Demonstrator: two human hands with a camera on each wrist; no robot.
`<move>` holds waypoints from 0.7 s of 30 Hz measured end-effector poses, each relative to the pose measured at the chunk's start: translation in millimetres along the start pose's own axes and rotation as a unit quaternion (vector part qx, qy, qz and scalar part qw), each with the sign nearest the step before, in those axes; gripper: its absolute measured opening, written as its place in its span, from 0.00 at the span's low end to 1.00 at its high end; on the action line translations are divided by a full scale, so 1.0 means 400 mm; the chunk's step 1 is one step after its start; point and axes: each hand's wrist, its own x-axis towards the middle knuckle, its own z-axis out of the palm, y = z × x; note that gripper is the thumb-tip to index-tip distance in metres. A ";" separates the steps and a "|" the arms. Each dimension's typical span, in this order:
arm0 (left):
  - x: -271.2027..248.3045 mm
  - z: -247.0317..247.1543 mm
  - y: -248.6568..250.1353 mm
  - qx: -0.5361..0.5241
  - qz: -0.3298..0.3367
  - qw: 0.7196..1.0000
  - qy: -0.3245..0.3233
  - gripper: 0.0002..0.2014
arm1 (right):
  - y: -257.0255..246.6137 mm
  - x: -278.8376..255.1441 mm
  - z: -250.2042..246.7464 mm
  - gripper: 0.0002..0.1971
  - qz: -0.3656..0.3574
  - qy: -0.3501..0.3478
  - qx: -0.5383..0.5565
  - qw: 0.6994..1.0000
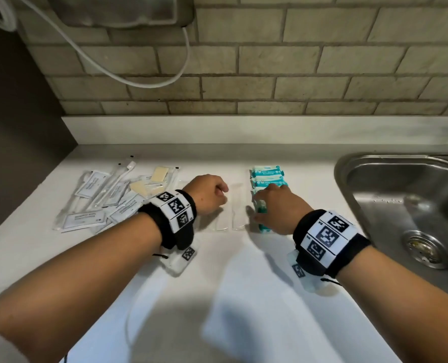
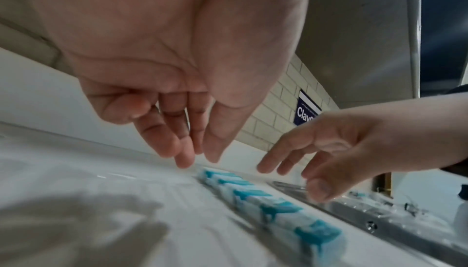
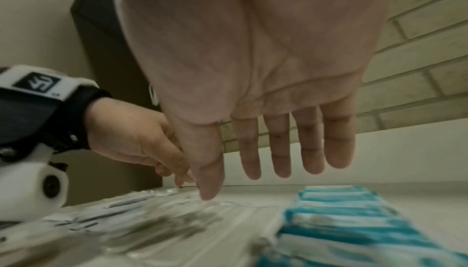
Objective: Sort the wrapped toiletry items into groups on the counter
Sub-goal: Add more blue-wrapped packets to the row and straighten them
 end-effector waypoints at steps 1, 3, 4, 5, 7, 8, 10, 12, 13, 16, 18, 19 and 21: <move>-0.013 -0.022 -0.034 0.020 -0.006 1.000 0.006 0.10 | -0.026 -0.003 0.005 0.26 -0.025 -0.002 0.004 1.000; -0.035 -0.069 -0.106 0.056 -0.026 0.998 0.013 0.10 | -0.086 -0.001 0.020 0.27 -0.070 -0.010 0.006 0.998; -0.045 -0.089 -0.138 0.075 -0.039 0.996 0.012 0.11 | -0.115 0.003 0.029 0.27 -0.085 -0.015 0.003 0.996; -0.057 -0.109 -0.168 0.095 -0.049 0.994 0.009 0.13 | -0.149 0.009 0.038 0.27 -0.091 -0.021 0.000 0.996; -0.079 -0.131 -0.213 0.149 -0.055 0.987 -0.009 0.18 | -0.205 0.027 0.056 0.23 -0.096 -0.032 -0.005 0.995; -0.092 -0.135 -0.224 0.176 -0.047 0.983 -0.023 0.20 | -0.225 0.036 0.065 0.21 -0.096 -0.034 -0.010 0.995; -0.115 -0.125 -0.245 0.196 -0.034 0.980 -0.029 0.23 | -0.256 0.051 0.082 0.20 -0.092 -0.040 -0.027 0.995; -0.126 -0.109 -0.266 0.210 -0.007 0.977 -0.036 0.16 | -0.284 0.066 0.097 0.22 -0.086 -0.043 -0.049 0.994; -0.125 -0.099 -0.271 0.231 0.014 0.972 -0.043 0.13 | -0.291 0.071 0.104 0.23 -0.083 -0.042 -0.055 0.994; -0.118 -0.086 -0.281 0.243 0.039 0.969 -0.038 0.14 | -0.308 0.083 0.118 0.25 -0.068 -0.052 -0.066 0.994; -0.113 -0.078 -0.279 0.237 0.043 0.970 -0.027 0.17 | -0.308 0.085 0.124 0.26 -0.061 -0.061 -0.073 0.994; -0.111 -0.074 -0.283 0.228 0.045 0.972 -0.023 0.20 | -0.310 0.087 0.125 0.26 -0.060 -0.060 -0.075 0.994; -0.109 -0.070 -0.289 0.225 0.049 0.973 -0.021 0.23 | -0.316 0.090 0.125 0.24 -0.059 -0.055 -0.078 0.994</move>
